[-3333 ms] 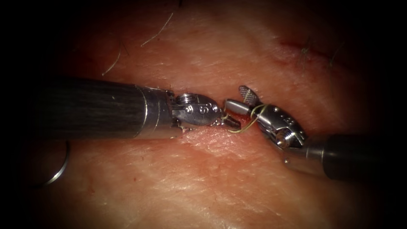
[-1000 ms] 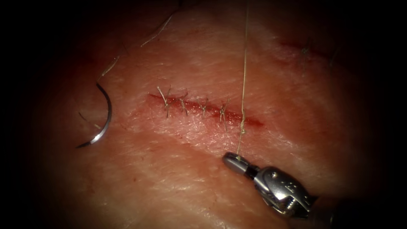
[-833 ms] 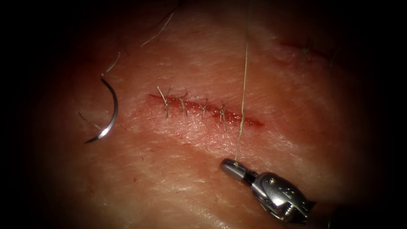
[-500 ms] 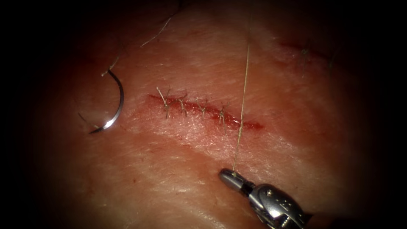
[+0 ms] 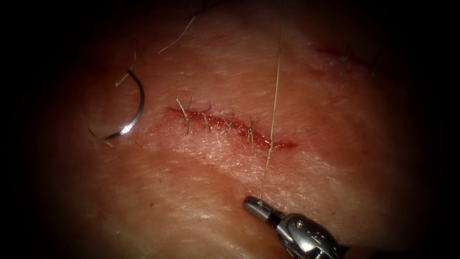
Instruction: Wound Closure
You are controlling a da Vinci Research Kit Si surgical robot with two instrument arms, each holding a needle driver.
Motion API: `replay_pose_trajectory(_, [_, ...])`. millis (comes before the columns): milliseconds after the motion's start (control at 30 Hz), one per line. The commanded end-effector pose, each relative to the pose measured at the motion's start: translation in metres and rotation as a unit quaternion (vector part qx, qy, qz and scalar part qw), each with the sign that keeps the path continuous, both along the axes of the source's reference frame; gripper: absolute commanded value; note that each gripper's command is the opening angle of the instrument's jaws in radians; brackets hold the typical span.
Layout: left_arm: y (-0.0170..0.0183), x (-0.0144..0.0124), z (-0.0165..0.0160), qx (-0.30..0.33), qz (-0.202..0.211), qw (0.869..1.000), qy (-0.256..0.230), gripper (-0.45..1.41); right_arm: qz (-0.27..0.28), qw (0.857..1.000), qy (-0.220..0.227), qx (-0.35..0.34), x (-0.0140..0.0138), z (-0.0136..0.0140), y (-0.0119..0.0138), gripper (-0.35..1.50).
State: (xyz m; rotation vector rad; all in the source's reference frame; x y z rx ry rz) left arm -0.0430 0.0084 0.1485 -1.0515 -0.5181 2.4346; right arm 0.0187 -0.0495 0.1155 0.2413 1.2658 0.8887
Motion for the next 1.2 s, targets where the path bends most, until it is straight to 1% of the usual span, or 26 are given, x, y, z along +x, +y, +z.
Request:
replay_pose_trajectory(33, [0.0004, -0.0004, 0.0002, -0.001, 0.001, 1.000, -0.002, -0.45, -0.001, 1.000, -0.001, 0.002, 0.0007, 0.0006, -0.0005, -0.35])
replay_pose_trajectory(100, [-0.0001, -0.0001, 0.0000, -0.001, 0.002, 1.000, -0.001, -0.45, -0.001, 1.000, 0.000, 0.004, 0.0008, 0.0006, -0.0001, -0.35])
replay_pose_trajectory(200, [-0.0016, 0.0006, -0.0008, -0.002, 0.004, 1.000, -0.002, -0.45, 0.002, 1.000, -0.001, 0.008, 0.0006, 0.0005, 0.0005, -0.35])
replay_pose_trajectory(233, [-0.0026, 0.0010, -0.0013, -0.001, 0.009, 1.000, 0.001, -0.45, 0.002, 1.000, 0.000, 0.009, 0.0005, 0.0004, 0.0006, -0.16])
replay_pose_trajectory(333, [-0.0050, 0.0023, -0.0027, 0.002, 0.021, 1.000, 0.006, -0.45, 0.001, 1.000, 0.001, 0.012, 0.0001, -0.0001, 0.0011, 0.52])
replay_pose_trajectory(367, [-0.0057, 0.0028, -0.0032, 0.002, 0.022, 1.000, 0.006, -0.45, 0.001, 1.000, 0.001, 0.013, 0.0000, -0.0003, 0.0012, 0.72])
replay_pose_trajectory(400, [-0.0072, 0.0040, -0.0045, 0.002, 0.026, 1.000, 0.008, -0.45, 0.005, 1.000, -0.002, 0.015, -0.0002, -0.0010, 0.0015, 1.11])
replay_pose_trajectory(433, [-0.0072, 0.0040, -0.0045, 0.002, 0.026, 1.000, 0.008, -0.45, 0.005, 1.000, -0.002, 0.015, -0.0002, -0.0010, 0.0015, 1.11])
replay_pose_trajectory(500, [-0.0083, 0.0050, -0.0057, 0.004, 0.029, 1.000, 0.009, -0.45, 0.006, 1.000, -0.001, 0.020, -0.0006, -0.0018, 0.0016, 1.21])
replay_pose_trajectory(633, [-0.0102, 0.0069, -0.0083, 0.007, 0.032, 0.999, 0.010, -0.45, 0.000, 1.000, 0.002, 0.023, -0.0015, -0.0036, 0.0017, 1.31])
replay_pose_trajectory(733, [-0.0117, 0.0078, -0.0103, 0.012, 0.035, 0.999, 0.010, -0.45, -0.013, 1.000, 0.008, 0.026, -0.0024, -0.0050, 0.0015, 1.35])
replay_pose_trajectory(767, [-0.0125, 0.0080, -0.0110, 0.013, 0.036, 0.999, 0.010, -0.45, -0.023, 0.999, 0.010, 0.030, -0.0027, -0.0054, 0.0015, 1.33])
replay_pose_trajectory(833, [-0.0137, 0.0082, -0.0120, 0.013, 0.036, 0.999, 0.009, -0.45, -0.053, 0.998, 0.016, 0.030, -0.0033, -0.0065, 0.0019, 1.19])
replay_pose_trajectory(900, [-0.0152, 0.0082, -0.0129, 0.013, 0.036, 0.999, 0.010, -0.45, -0.066, 0.997, 0.017, 0.026, -0.0035, -0.0073, 0.0028, 1.16])
replay_pose_trajectory(933, [-0.0165, 0.0081, -0.0138, 0.013, 0.035, 0.999, 0.012, -0.45, -0.079, 0.996, 0.022, 0.019, -0.0032, -0.0080, 0.0041, 1.09])
replay_pose_trajectory(967, [-0.0165, 0.0081, -0.0138, 0.013, 0.035, 0.999, 0.012, -0.45, -0.079, 0.996, 0.022, 0.019, -0.0032, -0.0080, 0.0041, 1.09])
replay_pose_trajectory(1000, [-0.0173, 0.0081, -0.0144, 0.014, 0.035, 0.999, 0.012, -0.45, -0.090, 0.996, 0.025, 0.007, -0.0025, -0.0084, 0.0057, 0.99])
replay_pose_trajectory(1033, [-0.0178, 0.0081, -0.0148, 0.014, 0.035, 0.999, 0.013, -0.45, -0.094, 0.995, 0.023, -0.001, -0.0020, -0.0084, 0.0065, 0.94])
replay_pose_trajectory(1067, [-0.0178, 0.0081, -0.0148, 0.014, 0.035, 0.999, 0.013, -0.45, -0.094, 0.995, 0.023, -0.001, -0.0020, -0.0084, 0.0065, 0.94])
replay_pose_trajectory(1200, [-0.0186, 0.0084, -0.0158, 0.010, 0.038, 0.999, 0.014, -0.45, -0.098, 0.995, 0.010, -0.018, 0.0005, -0.0074, 0.0100, 0.86])
